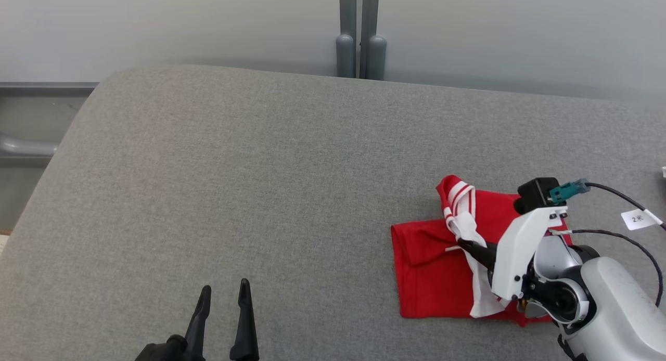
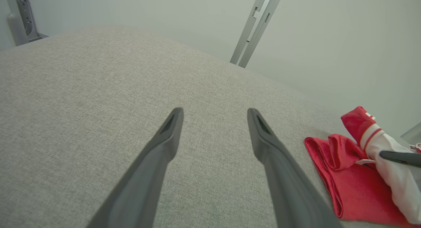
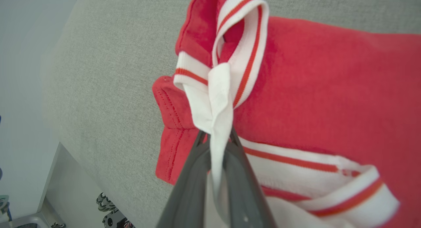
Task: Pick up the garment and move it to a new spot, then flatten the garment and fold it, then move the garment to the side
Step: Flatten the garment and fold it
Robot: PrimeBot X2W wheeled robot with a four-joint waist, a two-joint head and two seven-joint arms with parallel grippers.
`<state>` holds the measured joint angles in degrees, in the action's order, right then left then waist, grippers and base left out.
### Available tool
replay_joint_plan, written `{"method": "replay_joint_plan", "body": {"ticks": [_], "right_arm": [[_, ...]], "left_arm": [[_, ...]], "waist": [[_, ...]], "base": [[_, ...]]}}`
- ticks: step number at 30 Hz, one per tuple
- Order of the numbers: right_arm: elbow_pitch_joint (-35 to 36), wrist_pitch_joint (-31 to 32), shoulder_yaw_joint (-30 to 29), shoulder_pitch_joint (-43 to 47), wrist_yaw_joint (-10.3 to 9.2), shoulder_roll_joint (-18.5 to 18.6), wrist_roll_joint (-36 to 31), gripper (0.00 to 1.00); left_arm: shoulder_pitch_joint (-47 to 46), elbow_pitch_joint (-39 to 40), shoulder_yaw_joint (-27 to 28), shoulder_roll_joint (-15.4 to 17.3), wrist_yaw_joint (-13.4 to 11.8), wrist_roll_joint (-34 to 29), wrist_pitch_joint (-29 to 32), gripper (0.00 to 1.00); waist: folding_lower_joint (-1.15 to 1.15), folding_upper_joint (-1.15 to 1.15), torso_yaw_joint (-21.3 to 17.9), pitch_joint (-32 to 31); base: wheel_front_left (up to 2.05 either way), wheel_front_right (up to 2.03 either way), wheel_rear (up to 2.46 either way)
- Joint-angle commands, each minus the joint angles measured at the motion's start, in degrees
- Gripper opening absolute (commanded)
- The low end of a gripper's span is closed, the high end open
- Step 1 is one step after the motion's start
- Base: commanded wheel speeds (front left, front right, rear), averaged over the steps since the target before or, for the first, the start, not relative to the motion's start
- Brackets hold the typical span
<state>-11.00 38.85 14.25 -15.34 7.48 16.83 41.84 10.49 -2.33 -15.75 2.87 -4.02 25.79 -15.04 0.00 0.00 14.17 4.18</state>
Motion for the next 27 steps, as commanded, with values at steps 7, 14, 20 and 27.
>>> {"method": "replay_joint_plan", "body": {"ticks": [7, 14, 20, 27], "right_arm": [[-2.4, -1.9, 1.9, -2.6, 0.02, -3.0, -0.8, 1.0], [-0.2, -5.1, 3.1, -2.3, 0.02, -5.4, 2.3, 1.0], [8.1, -16.9, -2.0, 1.1, 0.02, -5.6, 4.1, 1.0], [6.7, -43.8, -4.7, 9.0, 0.01, 5.3, -16.8, 1.0]], "left_arm": [[-0.7, -0.7, -0.5, 0.1, -0.1, -0.4, -0.2, 1.0], [0.5, -1.5, 0.2, 0.1, -0.3, -0.9, -0.2, 1.0], [0.6, -0.2, 1.9, 0.1, 0.1, -2.1, -0.2, 1.0], [-0.6, 2.7, 4.6, 0.1, 1.5, -4.7, -0.2, 1.0]], "waist": [[0.0, 0.0, 0.8, -0.5], [0.0, 0.0, -0.7, -1.4], [0.0, 0.0, -4.6, -1.2], [0.0, 0.0, -10.5, -1.9]], "base": [[0.0, 0.0, 0.0], [0.0, 0.0, 0.0], [0.0, 0.0, 0.0], [0.0, 0.0, 0.0]]}}
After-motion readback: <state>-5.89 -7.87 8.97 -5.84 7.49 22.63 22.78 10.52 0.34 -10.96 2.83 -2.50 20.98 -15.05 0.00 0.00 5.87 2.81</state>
